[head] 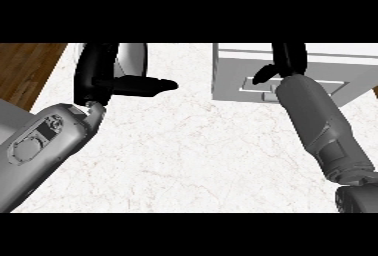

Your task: Pick up the can, place it into the drawer and close the drawer

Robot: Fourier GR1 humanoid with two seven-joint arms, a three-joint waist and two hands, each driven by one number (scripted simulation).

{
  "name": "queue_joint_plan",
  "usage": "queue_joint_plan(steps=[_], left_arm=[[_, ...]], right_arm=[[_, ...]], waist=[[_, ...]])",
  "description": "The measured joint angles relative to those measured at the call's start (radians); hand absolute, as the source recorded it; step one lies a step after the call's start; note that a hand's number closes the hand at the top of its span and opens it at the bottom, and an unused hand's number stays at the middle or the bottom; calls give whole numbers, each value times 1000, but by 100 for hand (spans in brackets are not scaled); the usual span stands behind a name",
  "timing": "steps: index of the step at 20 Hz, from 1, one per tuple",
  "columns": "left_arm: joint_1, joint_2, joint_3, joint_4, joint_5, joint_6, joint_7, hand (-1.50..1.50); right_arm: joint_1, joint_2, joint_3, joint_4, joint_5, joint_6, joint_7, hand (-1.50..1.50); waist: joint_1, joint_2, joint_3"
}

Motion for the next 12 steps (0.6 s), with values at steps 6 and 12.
queue_joint_plan(steps=[6,12], left_arm=[[46,-6,10,-3,-7,0,-22,-150],[92,22,37,-44,-10,-4,-21,-150]], right_arm=[[-32,43,-115,-16,-145,81,-107,-150],[-57,73,-230,-27,-292,170,-167,-150]], waist=[[-9,0,1],[-14,-7,1]])
